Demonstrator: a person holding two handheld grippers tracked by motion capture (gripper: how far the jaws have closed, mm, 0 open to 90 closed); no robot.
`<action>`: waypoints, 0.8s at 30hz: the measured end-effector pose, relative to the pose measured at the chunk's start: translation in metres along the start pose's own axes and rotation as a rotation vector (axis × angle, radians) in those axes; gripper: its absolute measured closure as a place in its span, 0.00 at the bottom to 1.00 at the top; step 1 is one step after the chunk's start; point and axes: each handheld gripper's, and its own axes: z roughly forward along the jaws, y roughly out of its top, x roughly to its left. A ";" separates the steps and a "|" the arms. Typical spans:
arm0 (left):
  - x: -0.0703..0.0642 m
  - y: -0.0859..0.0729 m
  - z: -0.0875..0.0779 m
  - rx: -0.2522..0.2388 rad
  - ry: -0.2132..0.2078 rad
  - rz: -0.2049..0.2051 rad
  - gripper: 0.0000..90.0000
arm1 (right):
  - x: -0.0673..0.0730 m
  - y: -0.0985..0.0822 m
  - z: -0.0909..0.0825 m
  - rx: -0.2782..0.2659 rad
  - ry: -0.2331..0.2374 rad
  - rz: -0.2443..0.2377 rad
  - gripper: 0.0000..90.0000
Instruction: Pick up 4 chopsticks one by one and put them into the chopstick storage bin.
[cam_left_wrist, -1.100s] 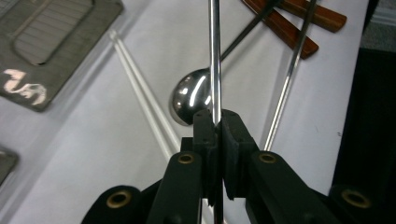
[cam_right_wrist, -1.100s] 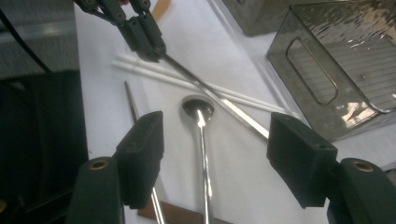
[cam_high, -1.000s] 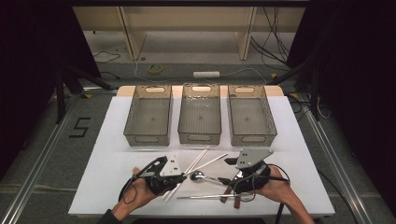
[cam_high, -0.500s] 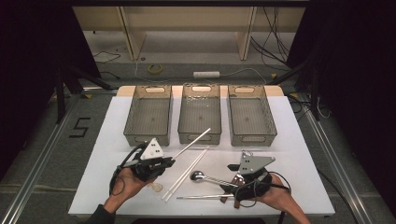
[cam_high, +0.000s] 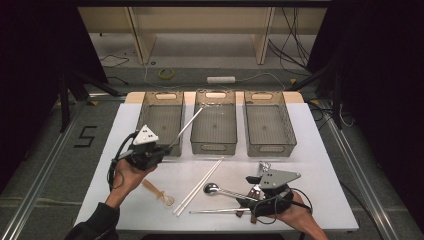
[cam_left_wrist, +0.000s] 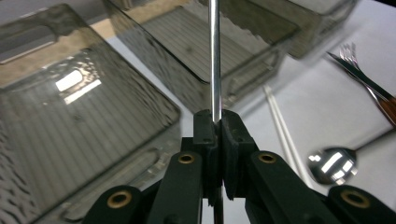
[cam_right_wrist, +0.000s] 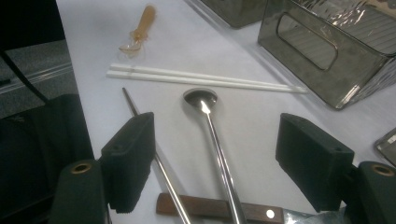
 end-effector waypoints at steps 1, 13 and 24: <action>0.005 0.002 0.001 -0.004 0.009 -0.008 0.95 | 0.001 -0.001 0.000 0.000 -0.001 0.002 0.32; 0.059 0.020 0.019 -0.035 0.100 -0.139 0.95 | 0.005 -0.004 -0.002 -0.007 0.013 0.033 0.31; 0.093 0.025 0.037 -0.001 0.180 -0.188 0.95 | 0.008 -0.004 -0.002 -0.013 0.035 0.037 0.30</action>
